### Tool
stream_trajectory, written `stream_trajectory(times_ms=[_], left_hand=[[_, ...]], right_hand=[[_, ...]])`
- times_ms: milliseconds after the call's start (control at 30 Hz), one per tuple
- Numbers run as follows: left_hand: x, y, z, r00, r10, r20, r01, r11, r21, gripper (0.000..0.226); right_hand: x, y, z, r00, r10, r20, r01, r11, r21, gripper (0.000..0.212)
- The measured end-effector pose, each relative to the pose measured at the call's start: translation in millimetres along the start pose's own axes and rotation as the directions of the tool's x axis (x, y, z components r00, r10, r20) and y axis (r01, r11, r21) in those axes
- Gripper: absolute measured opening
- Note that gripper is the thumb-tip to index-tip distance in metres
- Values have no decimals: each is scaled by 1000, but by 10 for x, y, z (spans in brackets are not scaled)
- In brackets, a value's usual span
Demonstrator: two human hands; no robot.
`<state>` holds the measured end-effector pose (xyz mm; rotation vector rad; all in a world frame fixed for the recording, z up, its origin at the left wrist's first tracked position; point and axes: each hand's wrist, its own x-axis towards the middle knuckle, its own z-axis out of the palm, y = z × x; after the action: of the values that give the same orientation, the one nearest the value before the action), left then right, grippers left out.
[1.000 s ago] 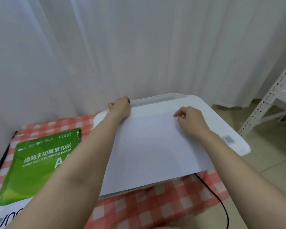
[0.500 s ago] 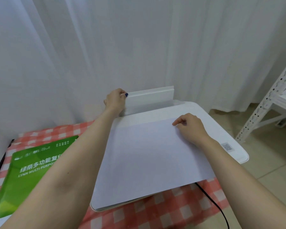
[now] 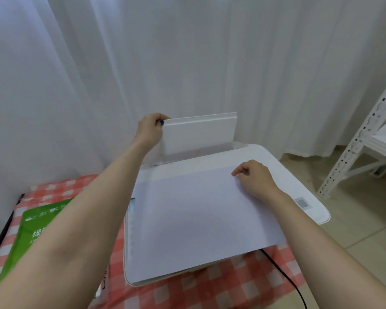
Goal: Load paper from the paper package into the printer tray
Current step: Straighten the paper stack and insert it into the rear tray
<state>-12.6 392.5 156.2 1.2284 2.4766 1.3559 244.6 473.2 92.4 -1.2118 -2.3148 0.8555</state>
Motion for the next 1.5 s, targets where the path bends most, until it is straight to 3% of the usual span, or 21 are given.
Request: stream_trajectory(times_ms=[133, 333, 700, 833, 933, 1000, 1100, 1300, 1500], left_hand=[[24, -61, 0, 995, -6, -98, 1, 999, -54, 23], [65, -57, -6, 988, 112, -110, -93, 983, 158, 41], [91, -113, 91, 969, 56, -241, -33, 995, 98, 46], [72, -235, 112, 987, 40, -158, -11, 984, 179, 37], [-26, -288, 64, 992, 106, -71, -79, 947, 312, 31], [-73, -306, 20, 993, 118, 6, -110, 906, 409, 40], [-157, -322, -26, 997, 21, 70, -51, 883, 467, 56], [-514, -275, -52, 994, -13, 112, -38, 898, 438, 48], [-1053, -387, -121, 941, -220, 256, 57, 851, 522, 43]], right_hand=[[6, 13, 15, 1000, 4, -10, -4, 1000, 1, 28], [20, 26, 15, 1000, 10, -8, -9, 1000, 12, 27], [42, 60, 37, 1000, -6, -13, 6, 1000, 9, 26], [39, 67, 41, 1000, -10, -16, 10, 1000, 3, 27], [31, 44, 33, 1000, -10, -10, 10, 1000, 4, 28], [13, 26, 31, 1000, -13, -5, 13, 1000, -2, 28], [-64, 2, -5, 1000, -5, -6, 6, 999, 37, 29], [-365, 46, -164, 996, 27, -81, -24, 999, 43, 30], [-761, 235, -279, 957, 204, -205, -221, 973, -62, 29]])
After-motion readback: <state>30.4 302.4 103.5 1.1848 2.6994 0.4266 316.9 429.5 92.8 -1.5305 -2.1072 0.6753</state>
